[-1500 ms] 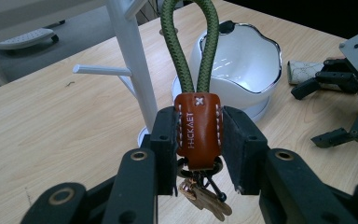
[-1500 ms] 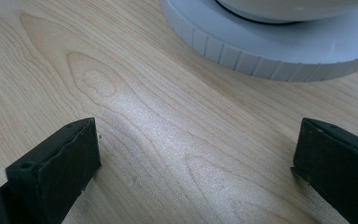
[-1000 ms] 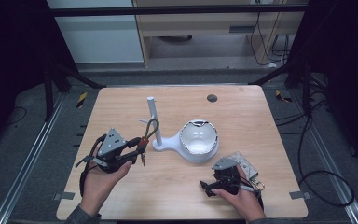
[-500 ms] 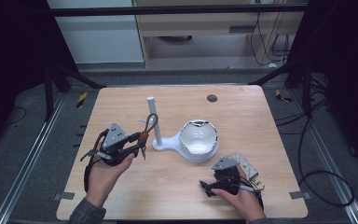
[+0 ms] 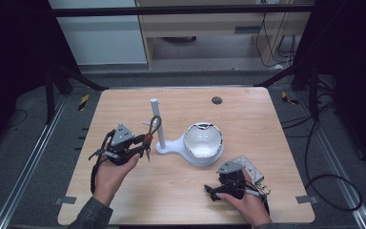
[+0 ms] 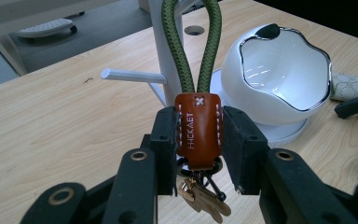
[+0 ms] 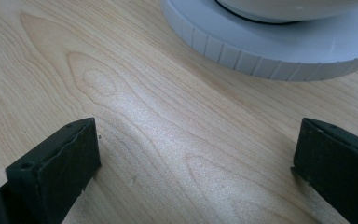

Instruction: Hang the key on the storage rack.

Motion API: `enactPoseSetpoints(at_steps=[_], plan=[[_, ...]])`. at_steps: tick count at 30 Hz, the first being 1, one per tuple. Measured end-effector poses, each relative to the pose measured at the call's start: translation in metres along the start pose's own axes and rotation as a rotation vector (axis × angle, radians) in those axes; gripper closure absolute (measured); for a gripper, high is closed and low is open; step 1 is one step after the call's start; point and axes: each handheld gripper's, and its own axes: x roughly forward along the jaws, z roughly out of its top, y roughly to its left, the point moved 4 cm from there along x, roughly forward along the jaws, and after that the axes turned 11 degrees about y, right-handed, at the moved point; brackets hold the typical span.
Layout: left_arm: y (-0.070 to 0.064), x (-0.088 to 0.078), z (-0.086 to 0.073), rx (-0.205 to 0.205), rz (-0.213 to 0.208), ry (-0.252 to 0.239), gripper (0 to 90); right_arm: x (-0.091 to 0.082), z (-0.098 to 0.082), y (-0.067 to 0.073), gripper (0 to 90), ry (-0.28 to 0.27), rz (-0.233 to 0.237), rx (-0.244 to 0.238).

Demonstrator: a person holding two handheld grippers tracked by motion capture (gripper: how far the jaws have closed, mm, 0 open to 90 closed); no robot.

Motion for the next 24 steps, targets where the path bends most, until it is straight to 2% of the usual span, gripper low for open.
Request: enactPoseSetpoints(at_steps=[24], plan=[[0.004,0.012,0.001,-0.006,0.005,0.031,66.2,0.000,0.000,0.000,0.4,0.001,-0.002,0.002]])
